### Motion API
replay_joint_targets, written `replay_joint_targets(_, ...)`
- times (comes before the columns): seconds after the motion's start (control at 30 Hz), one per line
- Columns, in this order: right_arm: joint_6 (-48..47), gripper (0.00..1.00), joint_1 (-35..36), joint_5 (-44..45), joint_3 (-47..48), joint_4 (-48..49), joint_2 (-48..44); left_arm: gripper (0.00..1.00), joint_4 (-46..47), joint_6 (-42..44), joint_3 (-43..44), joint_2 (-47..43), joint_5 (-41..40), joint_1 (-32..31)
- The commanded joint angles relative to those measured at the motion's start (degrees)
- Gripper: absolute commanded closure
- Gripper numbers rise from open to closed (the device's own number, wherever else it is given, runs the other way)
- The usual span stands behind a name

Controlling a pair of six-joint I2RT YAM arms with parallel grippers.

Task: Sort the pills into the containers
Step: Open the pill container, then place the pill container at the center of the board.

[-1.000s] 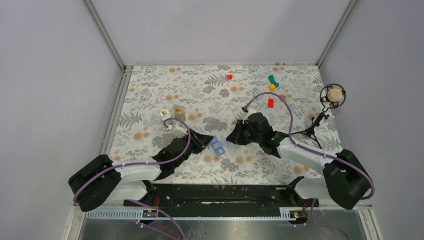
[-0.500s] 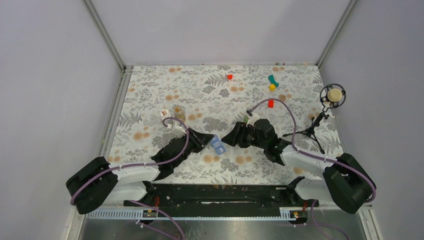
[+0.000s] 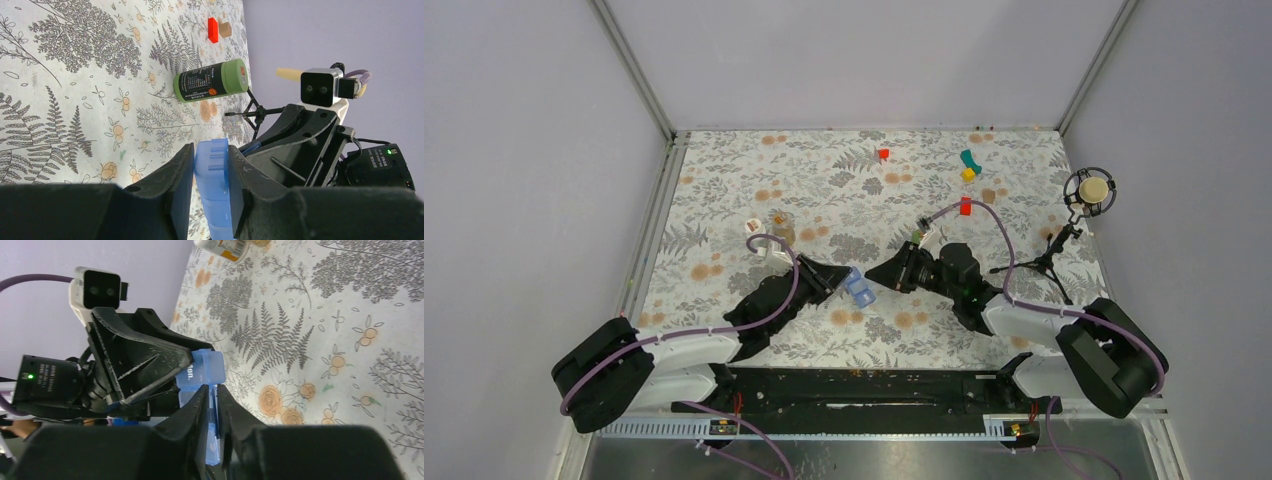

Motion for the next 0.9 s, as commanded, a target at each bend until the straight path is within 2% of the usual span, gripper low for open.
replay_joint_targets(0.0,1.9,0.88,-0.4,-2.4,-0.2,6.8,1.2,1.00,2.6,0.2,-0.2,-1.1,-0.5,0.2)
replay_joint_targets(0.1,1.9,1.00,-0.3,-3.0,0.1,6.6,1.8,0.90,1.6,1.1,0.1,-1.2,-0.8,0.2)
replay_joint_targets(0.13,1.7,1.00,-0.3,-3.1,0.1,6.5,2.0,0.84,1.2,1.4,0.2,-1.3,-0.9,0.2)
replay_joint_targets(0.23,0.7,1.00,-0.3,-3.0,0.1,4.8,2.0,0.61,0.4,3.4,0.4,-2.2,-1.0,0.2)
replay_joint_targets(0.33,-1.3,1.00,-0.3,-2.5,-0.3,2.4,1.7,0.34,-4.8,4.9,1.2,-4.0,-3.3,0.2)
replay_joint_targets(0.43,-3.5,1.00,-0.4,-1.4,-1.3,0.0,1.4,0.19,-12.1,7.0,2.5,-7.1,-6.9,0.2)
replay_joint_targets(0.57,-6.8,1.00,-0.3,0.5,-1.8,-4.9,2.9,0.14,-25.8,11.2,6.0,-12.1,-13.2,0.2)
replay_joint_targets(0.8,-6.8,1.00,-0.1,1.0,-3.6,0.3,10.0,0.13,-44.7,14.7,11.6,-18.6,-25.5,0.3)
replay_joint_targets(0.87,-7.3,0.94,0.1,1.5,-3.6,0.6,11.1,0.13,-48.3,14.7,12.5,-19.8,-28.4,0.5)
